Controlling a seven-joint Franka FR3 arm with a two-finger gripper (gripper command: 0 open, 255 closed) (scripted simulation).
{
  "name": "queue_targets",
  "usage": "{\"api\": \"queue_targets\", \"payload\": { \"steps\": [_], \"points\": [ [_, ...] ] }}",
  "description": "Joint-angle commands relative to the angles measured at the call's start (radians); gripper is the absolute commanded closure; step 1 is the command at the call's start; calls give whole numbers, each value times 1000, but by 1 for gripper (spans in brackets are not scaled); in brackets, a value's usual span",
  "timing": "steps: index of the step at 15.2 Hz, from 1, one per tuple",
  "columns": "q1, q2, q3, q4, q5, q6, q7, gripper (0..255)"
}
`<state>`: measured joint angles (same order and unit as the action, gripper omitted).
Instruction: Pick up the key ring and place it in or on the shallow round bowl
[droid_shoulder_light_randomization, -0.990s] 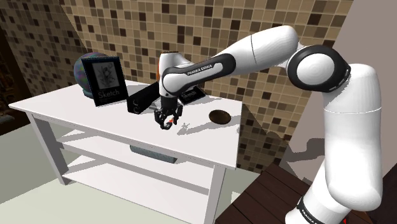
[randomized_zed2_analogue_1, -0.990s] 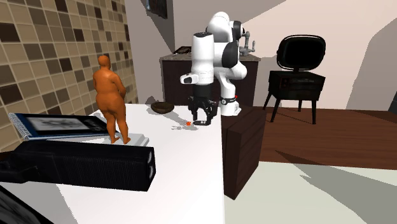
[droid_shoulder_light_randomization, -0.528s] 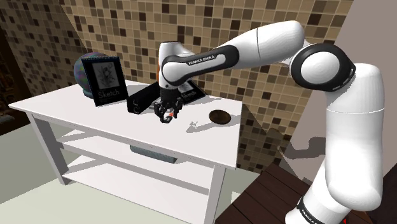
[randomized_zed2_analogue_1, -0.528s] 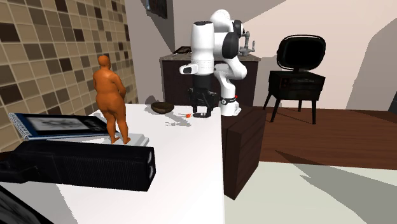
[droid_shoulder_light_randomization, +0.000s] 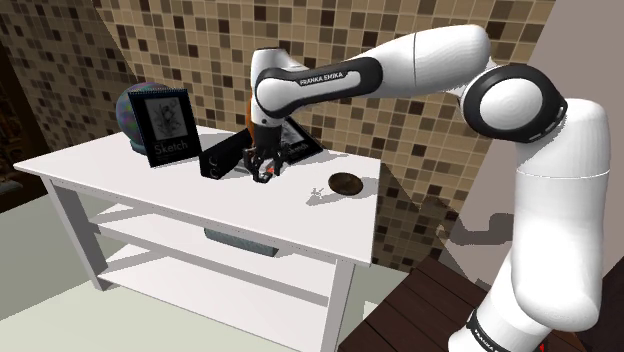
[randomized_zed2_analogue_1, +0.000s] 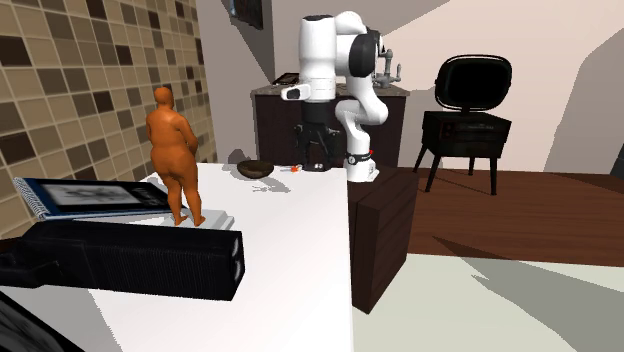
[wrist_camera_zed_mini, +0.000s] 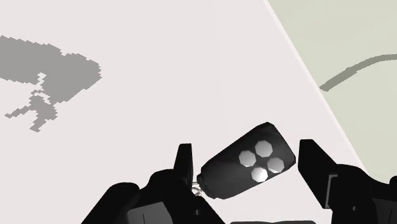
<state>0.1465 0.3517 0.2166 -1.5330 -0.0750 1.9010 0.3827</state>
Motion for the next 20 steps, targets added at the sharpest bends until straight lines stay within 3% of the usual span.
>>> {"api": "queue_targets", "payload": {
  "steps": [1, 10, 20],
  "points": [
    [-26, -45, -7, -56, 12, 12, -33, 255],
    [-153, -232, -70, -293, 65, 67, -230, 255],
    [-274, -356, -176, -431, 89, 79, -465, 255]
  ]
}}
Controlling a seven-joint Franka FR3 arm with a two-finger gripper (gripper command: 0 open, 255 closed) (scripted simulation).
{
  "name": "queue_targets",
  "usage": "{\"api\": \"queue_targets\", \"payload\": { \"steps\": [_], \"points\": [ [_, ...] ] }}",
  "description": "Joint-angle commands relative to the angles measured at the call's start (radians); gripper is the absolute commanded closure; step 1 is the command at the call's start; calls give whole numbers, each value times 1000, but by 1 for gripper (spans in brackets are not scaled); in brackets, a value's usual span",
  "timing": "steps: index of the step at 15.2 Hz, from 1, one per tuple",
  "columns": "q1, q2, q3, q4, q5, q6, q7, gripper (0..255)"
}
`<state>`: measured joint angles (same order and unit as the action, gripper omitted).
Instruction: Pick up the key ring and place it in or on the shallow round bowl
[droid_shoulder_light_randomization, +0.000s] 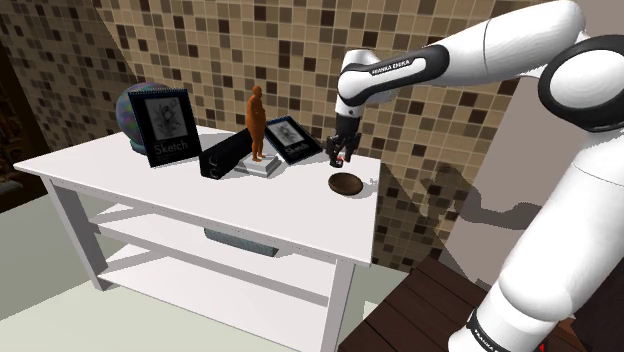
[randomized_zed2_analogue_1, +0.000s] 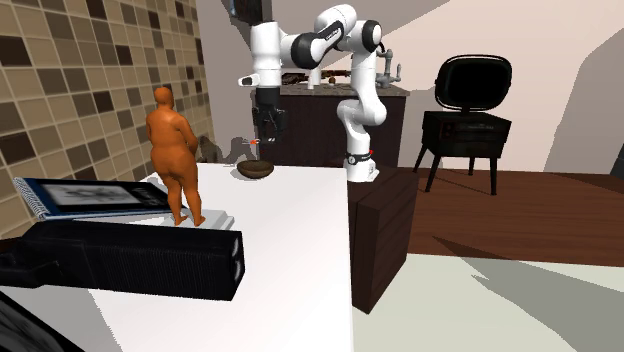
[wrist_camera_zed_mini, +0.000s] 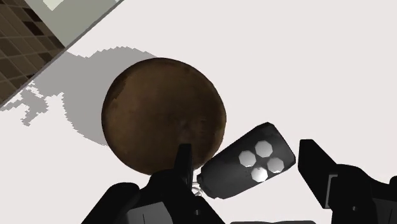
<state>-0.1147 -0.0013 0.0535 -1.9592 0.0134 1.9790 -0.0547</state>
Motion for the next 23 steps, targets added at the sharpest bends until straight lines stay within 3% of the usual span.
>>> {"api": "queue_targets", "payload": {
  "steps": [1, 18, 23],
  "points": [
    [-24, -10, -24, -12, 2, 1, -51, 255],
    [-36, 55, -36, -153, 3, 207, -77, 255],
    [-36, 55, -36, -153, 3, 207, -77, 255]
  ]
}}
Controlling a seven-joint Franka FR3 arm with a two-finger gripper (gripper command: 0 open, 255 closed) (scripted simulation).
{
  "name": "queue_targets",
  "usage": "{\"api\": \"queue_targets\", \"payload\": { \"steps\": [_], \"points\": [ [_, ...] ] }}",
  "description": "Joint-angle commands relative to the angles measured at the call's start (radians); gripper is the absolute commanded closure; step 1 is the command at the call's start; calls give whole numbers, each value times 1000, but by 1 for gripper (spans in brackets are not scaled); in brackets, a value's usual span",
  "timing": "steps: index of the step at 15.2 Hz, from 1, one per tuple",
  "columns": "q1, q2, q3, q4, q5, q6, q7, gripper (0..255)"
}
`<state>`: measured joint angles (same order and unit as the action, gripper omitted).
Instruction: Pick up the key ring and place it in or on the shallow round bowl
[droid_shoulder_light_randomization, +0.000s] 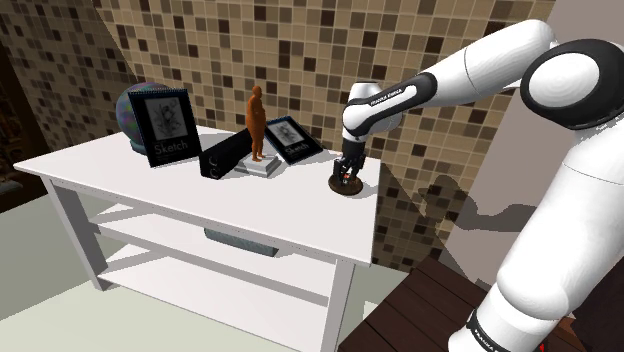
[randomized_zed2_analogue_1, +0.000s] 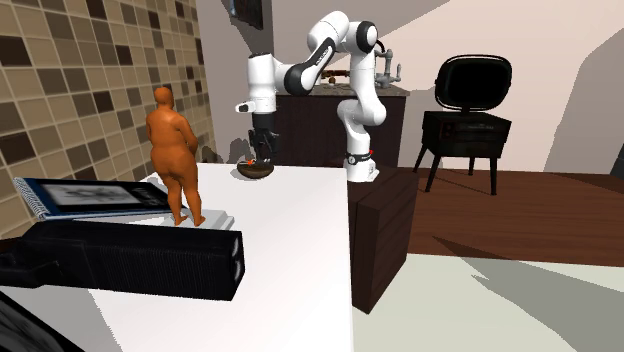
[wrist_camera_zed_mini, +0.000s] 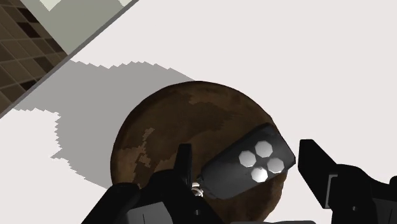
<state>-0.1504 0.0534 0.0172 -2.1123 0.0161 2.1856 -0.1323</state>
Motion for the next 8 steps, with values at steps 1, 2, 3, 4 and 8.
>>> {"api": "queue_targets", "payload": {
  "steps": [1, 2, 3, 4, 8],
  "points": [
    [0, 0, 0, 0, 0, 0, 0, 255],
    [0, 0, 0, 0, 0, 0, 0, 255],
    [0, 0, 0, 0, 0, 0, 0, 0],
    [0, 0, 0, 0, 0, 0, 0, 0],
    [0, 0, 0, 0, 0, 0, 0, 0]
  ]
}}
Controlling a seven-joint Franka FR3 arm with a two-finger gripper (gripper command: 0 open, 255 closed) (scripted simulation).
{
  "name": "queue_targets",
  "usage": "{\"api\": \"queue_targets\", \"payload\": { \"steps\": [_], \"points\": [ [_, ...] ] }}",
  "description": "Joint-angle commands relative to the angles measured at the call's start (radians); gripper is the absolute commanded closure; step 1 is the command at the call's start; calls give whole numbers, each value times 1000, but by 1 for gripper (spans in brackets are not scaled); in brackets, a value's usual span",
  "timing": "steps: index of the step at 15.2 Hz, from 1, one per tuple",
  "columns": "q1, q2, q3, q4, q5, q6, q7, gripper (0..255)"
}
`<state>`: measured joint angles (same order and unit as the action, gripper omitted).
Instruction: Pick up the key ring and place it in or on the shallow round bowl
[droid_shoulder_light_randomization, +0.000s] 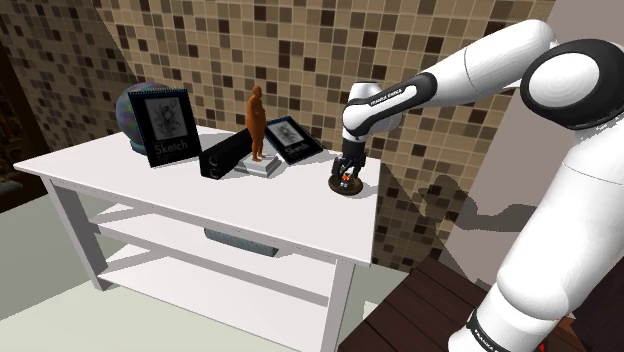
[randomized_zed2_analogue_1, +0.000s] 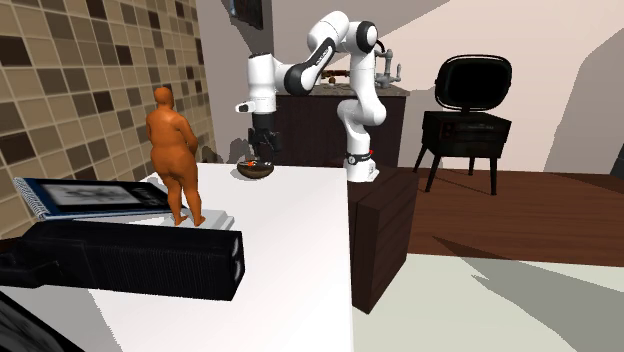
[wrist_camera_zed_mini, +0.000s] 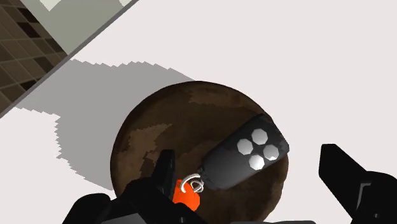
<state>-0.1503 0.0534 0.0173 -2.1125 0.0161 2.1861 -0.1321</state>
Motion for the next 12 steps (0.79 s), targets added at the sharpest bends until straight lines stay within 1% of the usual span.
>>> {"api": "queue_targets", "payload": {
  "steps": [1, 4, 12],
  "points": [
    [0, -15, 0, 17, 0, -32, 0, 0],
    [-1, -52, -1, 70, 0, -122, 0, 0],
    [-1, -52, -1, 70, 0, -122, 0, 0]
  ]
}}
